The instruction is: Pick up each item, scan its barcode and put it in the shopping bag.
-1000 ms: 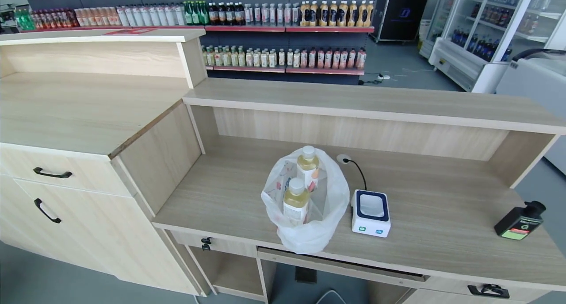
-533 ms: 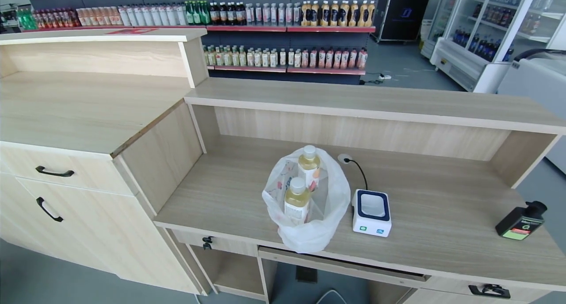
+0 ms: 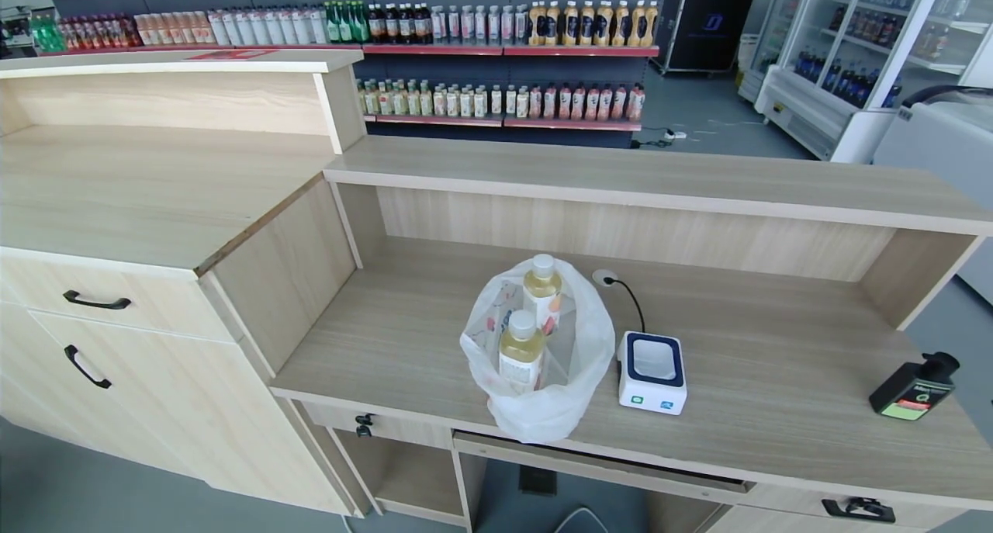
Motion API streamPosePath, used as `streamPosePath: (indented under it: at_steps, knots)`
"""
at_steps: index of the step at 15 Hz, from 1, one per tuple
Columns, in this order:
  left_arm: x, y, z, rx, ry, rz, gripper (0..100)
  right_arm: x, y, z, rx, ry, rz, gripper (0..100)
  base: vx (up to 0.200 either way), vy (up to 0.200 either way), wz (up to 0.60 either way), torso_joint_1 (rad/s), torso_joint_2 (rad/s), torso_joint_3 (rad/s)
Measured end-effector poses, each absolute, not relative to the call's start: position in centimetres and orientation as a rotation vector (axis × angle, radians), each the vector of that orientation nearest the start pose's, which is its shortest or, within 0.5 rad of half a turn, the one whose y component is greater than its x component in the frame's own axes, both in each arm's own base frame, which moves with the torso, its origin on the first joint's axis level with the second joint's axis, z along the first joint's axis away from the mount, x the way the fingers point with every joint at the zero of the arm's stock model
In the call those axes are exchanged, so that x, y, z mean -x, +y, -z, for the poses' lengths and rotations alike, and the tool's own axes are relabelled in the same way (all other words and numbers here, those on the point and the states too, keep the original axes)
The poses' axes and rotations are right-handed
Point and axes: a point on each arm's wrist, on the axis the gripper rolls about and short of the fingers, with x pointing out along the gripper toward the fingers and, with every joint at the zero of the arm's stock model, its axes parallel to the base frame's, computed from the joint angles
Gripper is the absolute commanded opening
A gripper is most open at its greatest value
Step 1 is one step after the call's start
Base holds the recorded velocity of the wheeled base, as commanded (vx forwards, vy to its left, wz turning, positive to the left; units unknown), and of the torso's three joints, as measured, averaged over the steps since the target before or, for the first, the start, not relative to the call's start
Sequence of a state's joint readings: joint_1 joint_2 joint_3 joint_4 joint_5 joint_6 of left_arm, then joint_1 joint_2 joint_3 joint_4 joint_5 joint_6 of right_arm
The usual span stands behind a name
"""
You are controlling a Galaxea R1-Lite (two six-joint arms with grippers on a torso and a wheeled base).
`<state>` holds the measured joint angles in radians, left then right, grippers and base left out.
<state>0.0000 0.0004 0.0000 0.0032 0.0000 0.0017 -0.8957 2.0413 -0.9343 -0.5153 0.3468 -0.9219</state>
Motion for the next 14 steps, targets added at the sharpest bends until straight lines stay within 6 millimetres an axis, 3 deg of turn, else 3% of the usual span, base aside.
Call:
streamPosePath:
  at_steps: [6,14]
  knots:
    - [2.3,0.0,-7.5,-0.002,0.004,0.0,100,-25.8,-28.2,-6.7,0.566,0.646,0.128,100,0.0,0.0,0.0,0.0,0.0,0.0]
    - [2.3,0.0,-7.5,-0.002,0.004,0.0,100,-27.4,-28.7,-4.9,0.602,0.586,-0.003,100,0.0,0.0,0.0,0.0,0.0,0.0]
